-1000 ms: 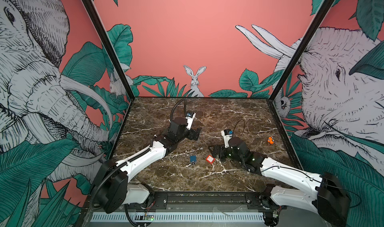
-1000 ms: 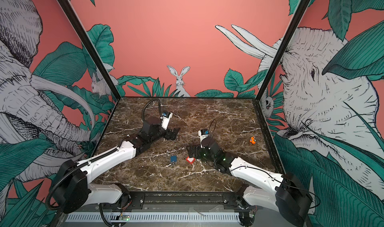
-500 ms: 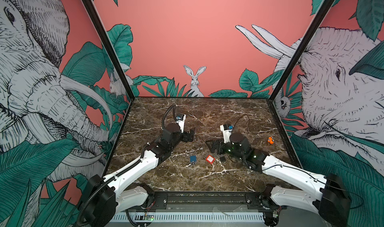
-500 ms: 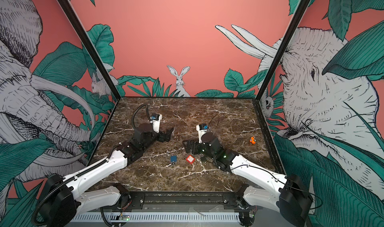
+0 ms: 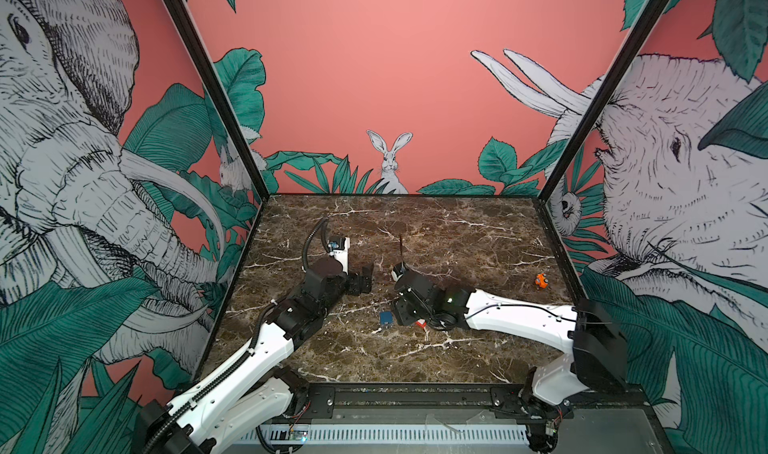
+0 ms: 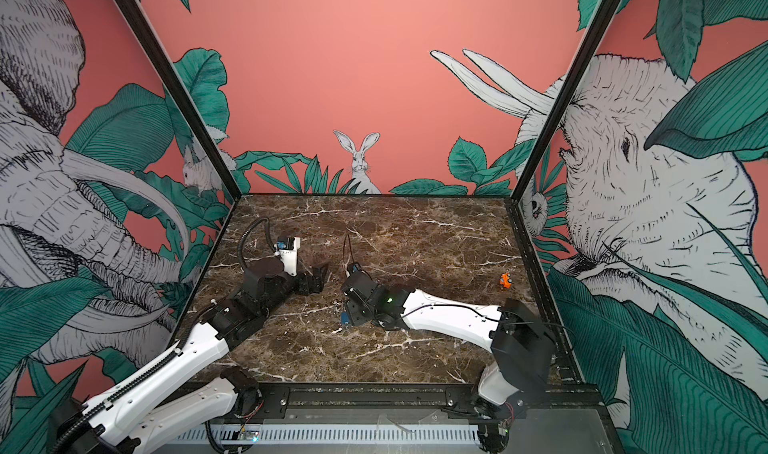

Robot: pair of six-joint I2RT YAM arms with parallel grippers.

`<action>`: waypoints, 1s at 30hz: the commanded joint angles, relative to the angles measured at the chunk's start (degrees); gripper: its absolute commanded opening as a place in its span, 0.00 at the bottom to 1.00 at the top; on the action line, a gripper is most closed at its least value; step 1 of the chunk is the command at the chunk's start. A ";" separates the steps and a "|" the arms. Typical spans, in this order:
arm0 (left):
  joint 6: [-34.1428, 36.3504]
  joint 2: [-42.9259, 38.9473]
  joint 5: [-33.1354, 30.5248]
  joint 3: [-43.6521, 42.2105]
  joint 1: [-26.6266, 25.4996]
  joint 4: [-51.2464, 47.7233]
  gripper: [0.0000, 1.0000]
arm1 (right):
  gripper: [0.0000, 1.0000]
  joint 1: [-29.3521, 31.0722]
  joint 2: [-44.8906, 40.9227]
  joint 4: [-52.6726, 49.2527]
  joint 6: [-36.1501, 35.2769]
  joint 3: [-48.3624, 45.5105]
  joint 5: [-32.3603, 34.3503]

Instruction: Lock with the key

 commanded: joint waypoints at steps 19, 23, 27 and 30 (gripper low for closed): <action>-2.89 -7.28 0.85 -6.90 5.37 -3.28 0.98 | 0.61 0.63 19.74 -8.91 4.54 15.83 -1.81; -2.69 -7.59 1.81 -6.82 6.25 -3.97 0.98 | 0.59 0.59 21.48 -9.74 4.83 17.34 -2.21; -2.62 -8.18 1.66 -7.25 6.39 -3.81 0.98 | 0.58 0.58 23.37 -10.67 5.22 18.70 -2.86; -2.52 -8.61 1.79 -7.61 6.49 -3.80 0.98 | 0.56 0.64 24.65 -11.73 5.30 19.73 -3.11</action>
